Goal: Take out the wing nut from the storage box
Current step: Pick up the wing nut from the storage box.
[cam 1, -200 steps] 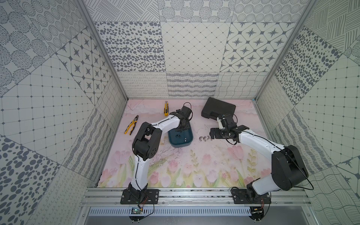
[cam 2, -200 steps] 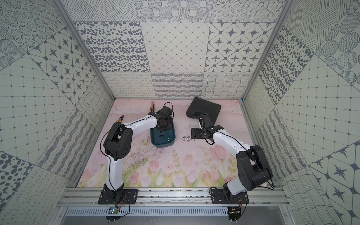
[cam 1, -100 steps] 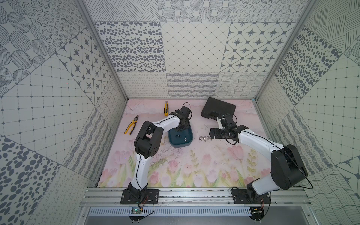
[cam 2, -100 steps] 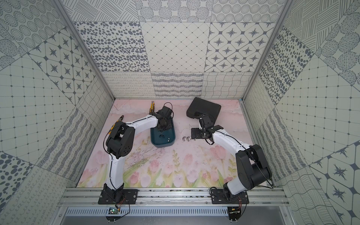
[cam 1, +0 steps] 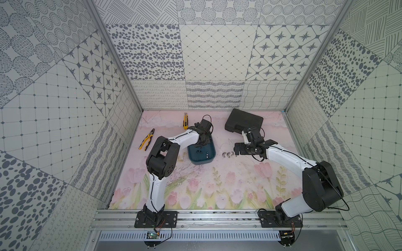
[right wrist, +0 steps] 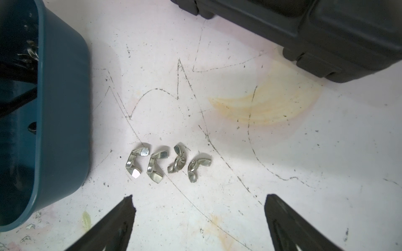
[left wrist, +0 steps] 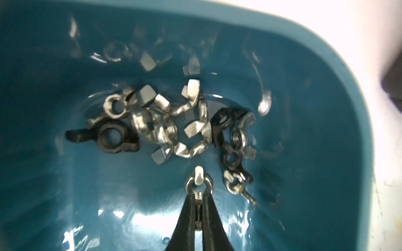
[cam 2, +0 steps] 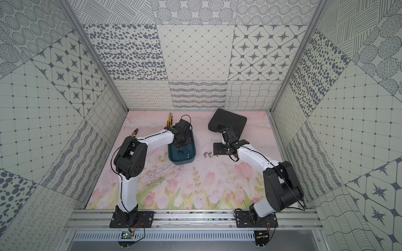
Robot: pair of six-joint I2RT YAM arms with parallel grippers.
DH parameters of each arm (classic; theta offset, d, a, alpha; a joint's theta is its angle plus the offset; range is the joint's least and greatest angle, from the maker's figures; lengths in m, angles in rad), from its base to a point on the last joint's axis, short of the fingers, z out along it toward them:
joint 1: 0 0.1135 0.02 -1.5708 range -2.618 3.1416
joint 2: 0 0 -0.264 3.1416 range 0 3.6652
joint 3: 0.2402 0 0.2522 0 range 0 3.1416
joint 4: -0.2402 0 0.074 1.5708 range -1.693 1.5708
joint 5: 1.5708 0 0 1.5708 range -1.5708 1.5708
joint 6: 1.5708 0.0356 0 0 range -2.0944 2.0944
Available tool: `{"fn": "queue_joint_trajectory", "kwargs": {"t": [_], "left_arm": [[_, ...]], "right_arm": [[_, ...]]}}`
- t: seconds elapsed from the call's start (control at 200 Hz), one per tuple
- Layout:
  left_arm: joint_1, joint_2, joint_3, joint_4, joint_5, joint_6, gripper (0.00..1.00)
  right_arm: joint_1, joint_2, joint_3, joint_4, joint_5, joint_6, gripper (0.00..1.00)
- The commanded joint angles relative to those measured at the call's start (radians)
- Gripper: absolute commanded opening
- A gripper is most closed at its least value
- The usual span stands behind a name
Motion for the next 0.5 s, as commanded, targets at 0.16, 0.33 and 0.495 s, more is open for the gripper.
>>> {"fn": "queue_joint_trajectory", "kwargs": {"t": [0.16,0.33,0.495], "left_arm": [[-0.039,-0.18,-0.093,0.007,-0.016,0.079,0.04],[-0.119,-0.27,-0.12,-0.01,-0.04,0.107,0.04],[-0.239,-0.291,-0.121,-0.03,-0.071,0.105,0.04]], "right_arm": [[0.006,-0.013,0.001,0.039,0.026,0.002,0.97],[-0.011,-0.015,-0.008,0.039,0.04,0.007,0.97],[-0.05,-0.036,-0.029,0.046,0.049,0.02,0.97]]}}
